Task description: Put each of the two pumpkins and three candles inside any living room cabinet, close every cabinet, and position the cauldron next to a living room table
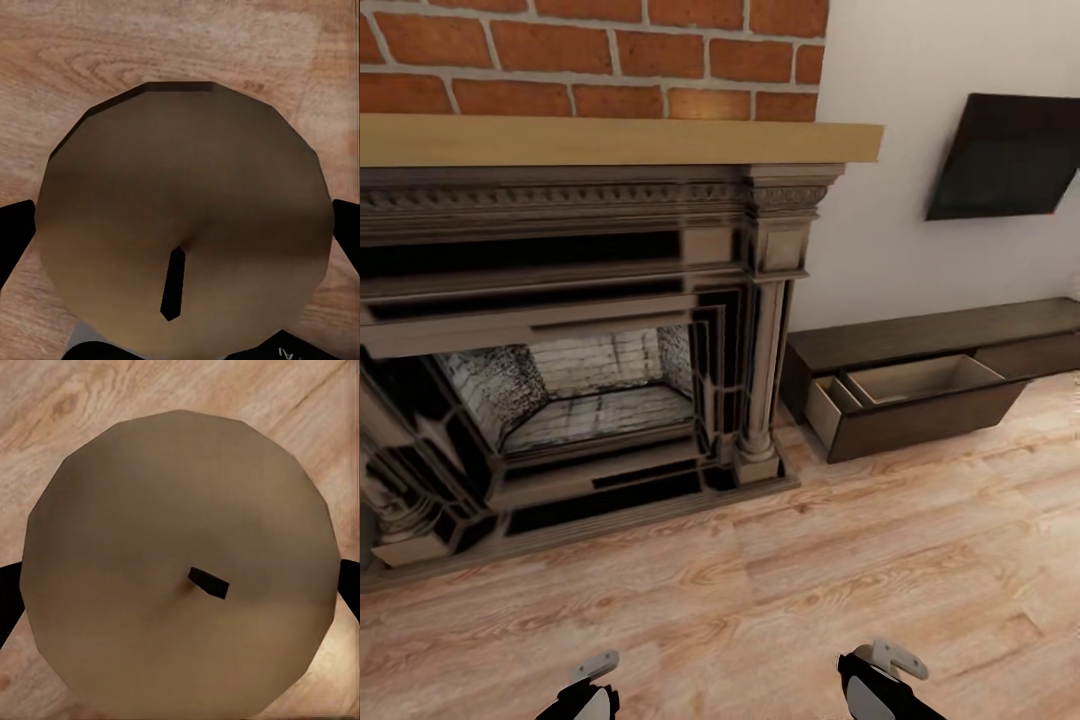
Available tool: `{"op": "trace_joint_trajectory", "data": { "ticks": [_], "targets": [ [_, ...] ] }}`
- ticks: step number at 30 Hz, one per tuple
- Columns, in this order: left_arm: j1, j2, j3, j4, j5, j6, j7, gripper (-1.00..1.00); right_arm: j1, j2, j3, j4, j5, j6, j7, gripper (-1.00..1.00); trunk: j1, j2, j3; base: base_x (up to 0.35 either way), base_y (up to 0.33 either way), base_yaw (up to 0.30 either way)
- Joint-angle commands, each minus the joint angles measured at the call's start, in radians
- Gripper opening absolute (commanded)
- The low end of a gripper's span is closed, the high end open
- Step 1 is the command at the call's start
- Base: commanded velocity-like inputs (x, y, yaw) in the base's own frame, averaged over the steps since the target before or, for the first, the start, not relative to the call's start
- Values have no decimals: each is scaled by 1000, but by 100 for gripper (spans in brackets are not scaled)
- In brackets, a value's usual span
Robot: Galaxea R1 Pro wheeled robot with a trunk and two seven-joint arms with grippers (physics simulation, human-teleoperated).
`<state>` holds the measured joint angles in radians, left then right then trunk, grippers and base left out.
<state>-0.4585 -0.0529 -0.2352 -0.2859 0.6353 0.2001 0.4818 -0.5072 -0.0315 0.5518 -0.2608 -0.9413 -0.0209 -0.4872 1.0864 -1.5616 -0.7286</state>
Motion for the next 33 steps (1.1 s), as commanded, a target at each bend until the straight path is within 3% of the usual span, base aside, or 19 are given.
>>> {"op": "trace_joint_trajectory", "data": {
  "ticks": [1, 33],
  "targets": [
    [0, 1, -9, -2, 4, 6, 8, -100, -1, -1, 8, -1, -14, -5, 3, -100, 0, 0, -1, 0, 0, -279],
    [0, -12, -9, -2, 4, 5, 8, -100, -1, -1, 7, -1, -13, -22, 4, -100, 0, 0, -1, 0, 0, -279]
  ]
}}
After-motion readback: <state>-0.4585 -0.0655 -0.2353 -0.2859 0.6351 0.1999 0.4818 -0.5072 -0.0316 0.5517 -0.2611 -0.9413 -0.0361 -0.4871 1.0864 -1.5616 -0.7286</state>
